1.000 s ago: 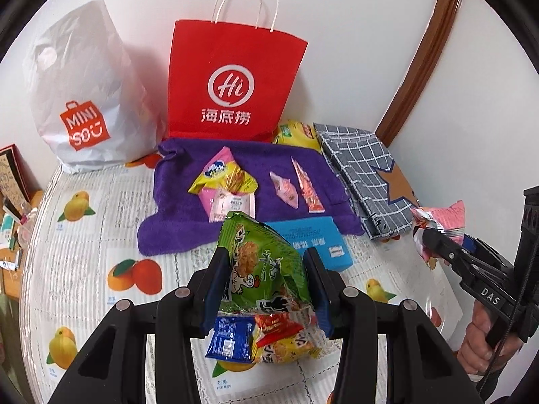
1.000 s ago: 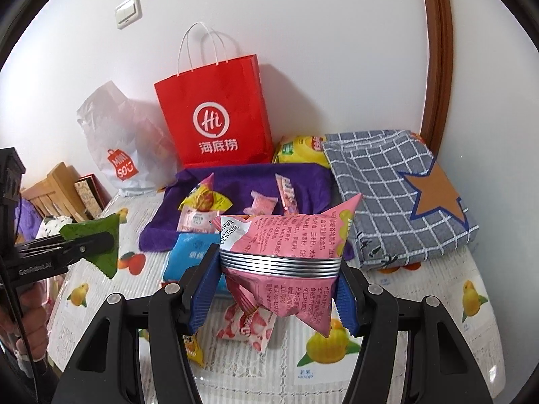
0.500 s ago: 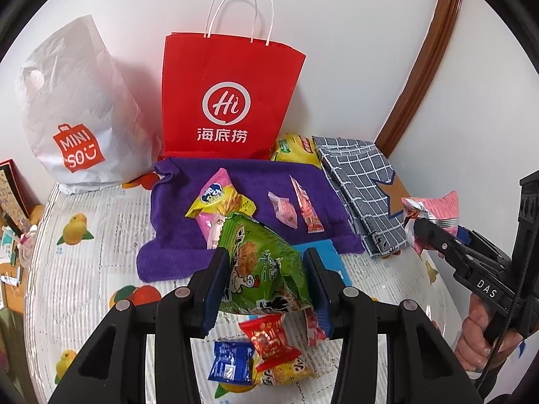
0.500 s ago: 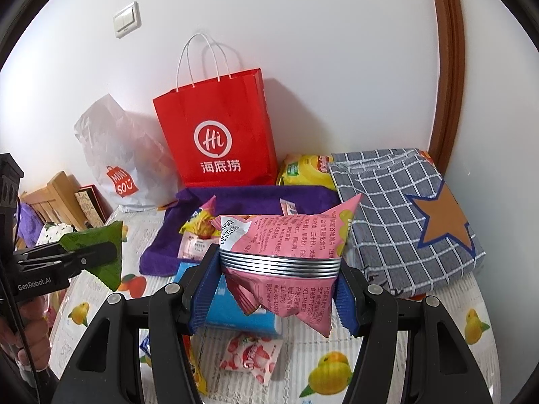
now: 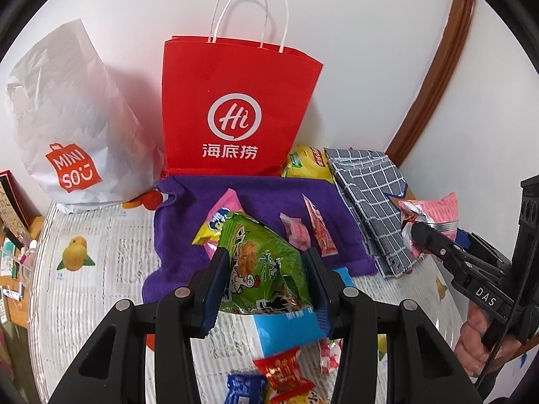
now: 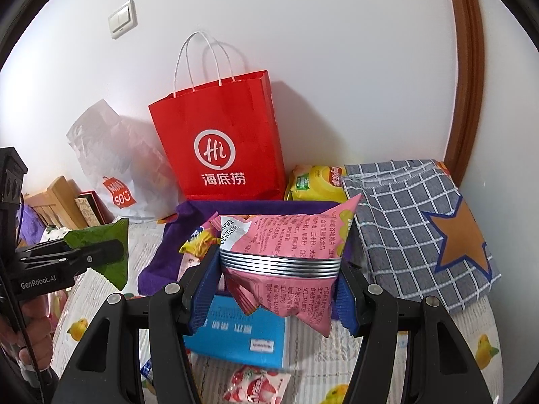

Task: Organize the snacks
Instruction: 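Carry the pink chip bag and green snack bag over the purple towel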

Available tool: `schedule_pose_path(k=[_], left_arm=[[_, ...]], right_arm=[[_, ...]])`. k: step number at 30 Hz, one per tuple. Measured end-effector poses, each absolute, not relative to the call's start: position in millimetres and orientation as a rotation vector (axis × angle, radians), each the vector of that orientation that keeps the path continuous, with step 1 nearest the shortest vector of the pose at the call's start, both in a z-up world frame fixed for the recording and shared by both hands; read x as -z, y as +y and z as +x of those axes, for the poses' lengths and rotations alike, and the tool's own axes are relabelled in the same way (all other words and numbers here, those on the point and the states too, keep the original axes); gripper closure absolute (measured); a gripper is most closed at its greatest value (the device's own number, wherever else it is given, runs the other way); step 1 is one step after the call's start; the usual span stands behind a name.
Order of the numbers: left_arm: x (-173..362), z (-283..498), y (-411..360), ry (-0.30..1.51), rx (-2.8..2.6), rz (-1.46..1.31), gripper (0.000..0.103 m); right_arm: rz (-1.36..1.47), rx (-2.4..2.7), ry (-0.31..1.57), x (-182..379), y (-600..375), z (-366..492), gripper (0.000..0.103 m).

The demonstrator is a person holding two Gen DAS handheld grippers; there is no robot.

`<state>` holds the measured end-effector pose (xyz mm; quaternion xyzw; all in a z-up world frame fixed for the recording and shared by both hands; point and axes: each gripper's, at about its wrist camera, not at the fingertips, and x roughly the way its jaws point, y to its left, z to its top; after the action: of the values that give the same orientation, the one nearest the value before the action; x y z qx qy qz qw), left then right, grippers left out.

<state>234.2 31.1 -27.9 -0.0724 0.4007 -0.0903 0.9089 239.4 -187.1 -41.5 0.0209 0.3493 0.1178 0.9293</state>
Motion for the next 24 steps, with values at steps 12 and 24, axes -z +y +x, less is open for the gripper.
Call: schedule_pose_path(k=[12,24], left_arm=[[35.8,276.1,44.7,0.843,0.147,-0.144,0.060],[53.5,316.4,50.9,0.871,0.152,-0.175,0.060]], right_arm=[[0.035,-0.258,0.727,50.1,-177.0,281.5,0.042],[0.018,-0.281,0.746,66.1,-164.1,326.6,0.042]])
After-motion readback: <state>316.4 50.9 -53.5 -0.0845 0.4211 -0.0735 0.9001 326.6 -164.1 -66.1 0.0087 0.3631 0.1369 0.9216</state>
